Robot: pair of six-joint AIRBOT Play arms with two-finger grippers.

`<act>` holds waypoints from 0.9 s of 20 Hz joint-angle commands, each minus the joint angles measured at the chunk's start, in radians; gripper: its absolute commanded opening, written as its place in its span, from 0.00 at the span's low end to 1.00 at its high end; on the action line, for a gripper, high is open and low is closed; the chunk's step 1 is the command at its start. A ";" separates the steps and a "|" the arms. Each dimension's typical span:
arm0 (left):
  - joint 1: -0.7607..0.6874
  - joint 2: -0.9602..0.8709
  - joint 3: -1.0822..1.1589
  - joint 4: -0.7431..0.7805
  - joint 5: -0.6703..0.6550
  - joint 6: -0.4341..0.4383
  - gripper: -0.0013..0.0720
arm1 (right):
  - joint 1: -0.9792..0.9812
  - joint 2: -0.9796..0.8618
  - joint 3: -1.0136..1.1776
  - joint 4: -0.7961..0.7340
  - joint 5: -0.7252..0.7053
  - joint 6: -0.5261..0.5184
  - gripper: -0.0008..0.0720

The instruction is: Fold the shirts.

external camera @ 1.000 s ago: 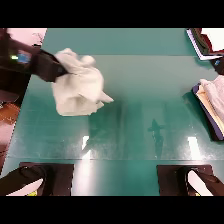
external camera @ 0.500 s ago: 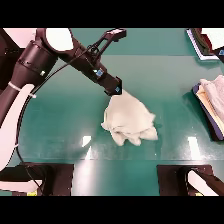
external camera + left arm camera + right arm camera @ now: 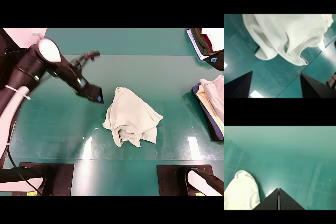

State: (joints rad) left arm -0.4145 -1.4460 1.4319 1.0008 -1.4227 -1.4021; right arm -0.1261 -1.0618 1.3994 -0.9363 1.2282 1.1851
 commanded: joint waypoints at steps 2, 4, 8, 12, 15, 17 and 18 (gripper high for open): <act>-0.164 0.019 -0.274 -0.061 0.262 -0.003 0.90 | 0.000 -0.003 0.001 0.000 0.011 0.000 0.03; -0.240 0.018 -0.322 -0.060 0.339 -0.005 0.90 | 0.000 -0.003 0.001 0.001 0.014 0.000 0.03; -0.325 -0.009 -0.363 -0.061 0.391 -0.016 0.90 | 0.000 -0.003 0.001 0.001 0.022 0.000 0.03; -0.357 -0.066 -0.363 -0.068 0.428 -0.058 0.90 | 0.000 -0.003 0.001 0.001 0.026 0.000 0.03; -0.357 -0.075 -0.360 -0.069 0.454 -0.117 0.43 | 0.000 -0.002 0.001 0.001 0.032 0.000 0.03; -0.353 -0.066 -0.331 -0.065 0.426 -0.109 0.06 | 0.000 0.000 0.001 0.001 0.037 0.000 0.03; -0.339 -0.053 -0.298 -0.061 0.386 -0.105 0.06 | 0.000 0.001 0.001 -0.001 0.055 0.000 0.03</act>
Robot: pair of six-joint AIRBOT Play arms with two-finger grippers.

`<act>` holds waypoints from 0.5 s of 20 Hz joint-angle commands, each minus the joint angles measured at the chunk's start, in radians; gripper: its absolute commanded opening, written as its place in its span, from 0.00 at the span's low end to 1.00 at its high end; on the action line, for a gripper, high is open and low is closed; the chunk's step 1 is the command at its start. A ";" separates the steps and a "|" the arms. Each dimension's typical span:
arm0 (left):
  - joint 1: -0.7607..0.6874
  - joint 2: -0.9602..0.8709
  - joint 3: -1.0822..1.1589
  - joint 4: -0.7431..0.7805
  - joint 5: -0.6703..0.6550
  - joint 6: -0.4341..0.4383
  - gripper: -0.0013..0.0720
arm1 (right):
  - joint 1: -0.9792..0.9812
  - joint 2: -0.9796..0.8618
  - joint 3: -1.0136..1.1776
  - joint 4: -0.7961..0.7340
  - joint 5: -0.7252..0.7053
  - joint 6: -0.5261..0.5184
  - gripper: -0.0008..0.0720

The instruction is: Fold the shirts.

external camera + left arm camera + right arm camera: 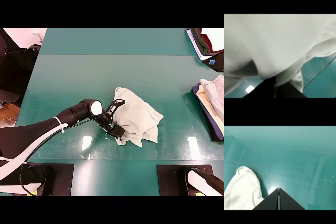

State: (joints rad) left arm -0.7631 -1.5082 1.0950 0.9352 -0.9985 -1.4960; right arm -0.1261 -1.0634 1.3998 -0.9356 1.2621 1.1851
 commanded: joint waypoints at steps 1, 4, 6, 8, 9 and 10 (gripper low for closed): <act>0.031 0.035 0.075 0.006 -0.070 0.011 0.06 | 0.000 0.002 0.000 -0.002 0.052 0.000 0.03; 0.143 0.169 0.190 0.034 -0.105 0.042 0.06 | 0.000 0.035 -0.094 0.002 0.097 0.000 0.03; 0.224 0.255 0.248 0.079 -0.104 0.042 0.06 | 0.000 0.070 -0.224 0.002 0.079 0.000 0.03; 0.282 0.312 0.274 0.093 -0.098 0.042 0.06 | 0.009 0.088 -0.375 0.002 0.055 0.000 0.49; 0.299 0.330 0.274 0.095 -0.097 0.042 0.06 | 0.025 0.085 -0.439 0.002 0.039 0.000 0.80; 0.310 0.337 0.273 0.101 -0.100 0.042 0.06 | 0.051 0.071 -0.500 0.003 0.032 0.000 0.83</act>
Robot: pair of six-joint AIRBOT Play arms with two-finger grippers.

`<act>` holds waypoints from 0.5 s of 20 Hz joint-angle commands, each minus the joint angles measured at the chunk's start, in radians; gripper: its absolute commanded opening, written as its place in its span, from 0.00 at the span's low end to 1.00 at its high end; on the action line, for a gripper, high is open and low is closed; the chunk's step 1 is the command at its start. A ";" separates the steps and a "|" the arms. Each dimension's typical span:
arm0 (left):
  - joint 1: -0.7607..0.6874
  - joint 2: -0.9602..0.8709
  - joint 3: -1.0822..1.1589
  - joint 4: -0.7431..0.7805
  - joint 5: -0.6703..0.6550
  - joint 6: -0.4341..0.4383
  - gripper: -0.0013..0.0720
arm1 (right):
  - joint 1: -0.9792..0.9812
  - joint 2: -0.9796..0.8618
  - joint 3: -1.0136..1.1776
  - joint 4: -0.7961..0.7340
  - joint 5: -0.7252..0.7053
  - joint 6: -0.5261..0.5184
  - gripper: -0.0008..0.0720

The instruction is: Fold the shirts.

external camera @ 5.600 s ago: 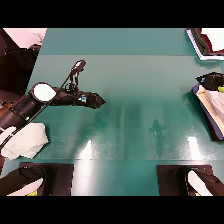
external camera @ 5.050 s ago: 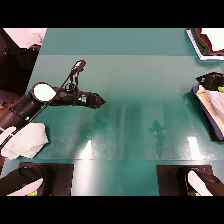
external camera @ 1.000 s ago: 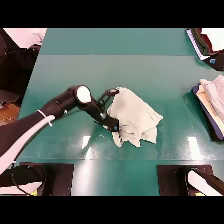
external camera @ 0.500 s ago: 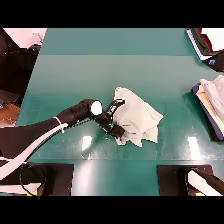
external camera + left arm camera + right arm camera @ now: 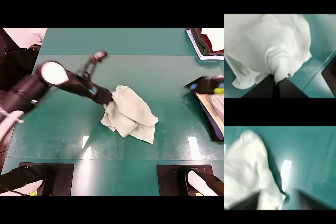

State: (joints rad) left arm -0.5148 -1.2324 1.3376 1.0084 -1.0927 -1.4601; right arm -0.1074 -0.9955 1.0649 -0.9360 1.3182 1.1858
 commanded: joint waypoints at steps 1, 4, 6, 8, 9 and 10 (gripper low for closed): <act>0.064 0.061 0.030 0.039 -0.013 0.005 0.06 | 0.070 -0.019 -0.211 0.003 -0.034 -0.001 0.83; 0.064 0.054 0.029 0.048 -0.031 0.005 0.06 | 0.225 -0.122 -0.290 0.003 -0.133 -0.007 0.83; 0.064 0.053 0.029 0.055 -0.038 0.005 0.06 | 0.313 -0.201 -0.291 0.002 -0.211 -0.008 0.83; 0.064 0.053 0.029 0.064 -0.058 0.005 0.06 | 0.364 -0.277 -0.275 0.002 -0.245 -0.008 0.83; 0.064 0.053 0.029 0.065 -0.067 0.005 0.06 | 0.378 -0.312 -0.262 0.002 -0.240 -0.008 0.83; 0.064 0.053 0.029 0.066 -0.075 0.005 0.06 | 0.393 -0.344 -0.249 0.002 -0.234 -0.008 0.79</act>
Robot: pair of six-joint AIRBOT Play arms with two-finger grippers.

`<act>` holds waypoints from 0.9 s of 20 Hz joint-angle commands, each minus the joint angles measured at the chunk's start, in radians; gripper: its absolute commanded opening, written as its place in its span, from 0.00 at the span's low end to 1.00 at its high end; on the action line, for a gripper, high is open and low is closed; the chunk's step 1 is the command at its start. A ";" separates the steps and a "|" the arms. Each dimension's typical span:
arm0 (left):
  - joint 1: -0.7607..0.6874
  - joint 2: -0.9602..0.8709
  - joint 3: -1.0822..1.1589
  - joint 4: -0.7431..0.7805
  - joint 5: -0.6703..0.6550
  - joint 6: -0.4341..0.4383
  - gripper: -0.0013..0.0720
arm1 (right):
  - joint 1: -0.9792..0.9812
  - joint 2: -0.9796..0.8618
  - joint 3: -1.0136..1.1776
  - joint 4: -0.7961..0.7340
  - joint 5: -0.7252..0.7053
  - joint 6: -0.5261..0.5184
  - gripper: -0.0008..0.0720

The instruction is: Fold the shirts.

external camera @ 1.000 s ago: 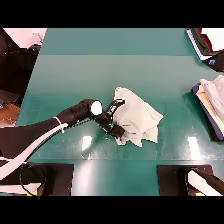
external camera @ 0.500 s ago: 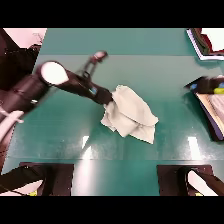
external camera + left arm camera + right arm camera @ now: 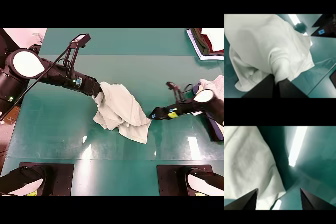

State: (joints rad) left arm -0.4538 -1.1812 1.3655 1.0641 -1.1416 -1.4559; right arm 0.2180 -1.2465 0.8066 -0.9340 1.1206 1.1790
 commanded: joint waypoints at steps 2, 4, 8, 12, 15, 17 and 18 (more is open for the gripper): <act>0.003 0.002 0.002 0.011 -0.029 0.001 0.06 | 0.091 -0.136 0.034 0.000 -0.032 -0.002 0.60; 0.003 0.002 0.002 0.011 -0.029 0.001 0.06 | 0.099 -0.149 0.064 -0.003 -0.019 -0.002 0.29; 0.004 0.014 0.005 0.029 -0.035 0.001 0.06 | 0.048 -0.084 0.150 -0.011 -0.010 0.000 0.03; 0.004 0.066 0.180 0.170 -0.074 -0.003 0.06 | -0.072 0.102 0.358 -0.011 -0.002 0.009 0.03; 0.003 0.103 0.411 0.185 -0.079 -0.002 0.06 | -0.148 0.228 0.560 -0.011 -0.006 0.009 0.03; 0.003 0.110 0.570 0.169 -0.087 -0.003 0.06 | -0.182 0.292 0.675 -0.011 -0.024 0.009 0.03; 0.003 0.112 0.637 0.150 -0.089 -0.003 0.06 | -0.194 0.319 0.718 -0.011 -0.039 0.009 0.03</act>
State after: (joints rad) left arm -0.4507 -1.0859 1.8095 1.2194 -1.2205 -1.4570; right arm 0.0753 -1.0203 1.3739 -0.9436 1.1145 1.1873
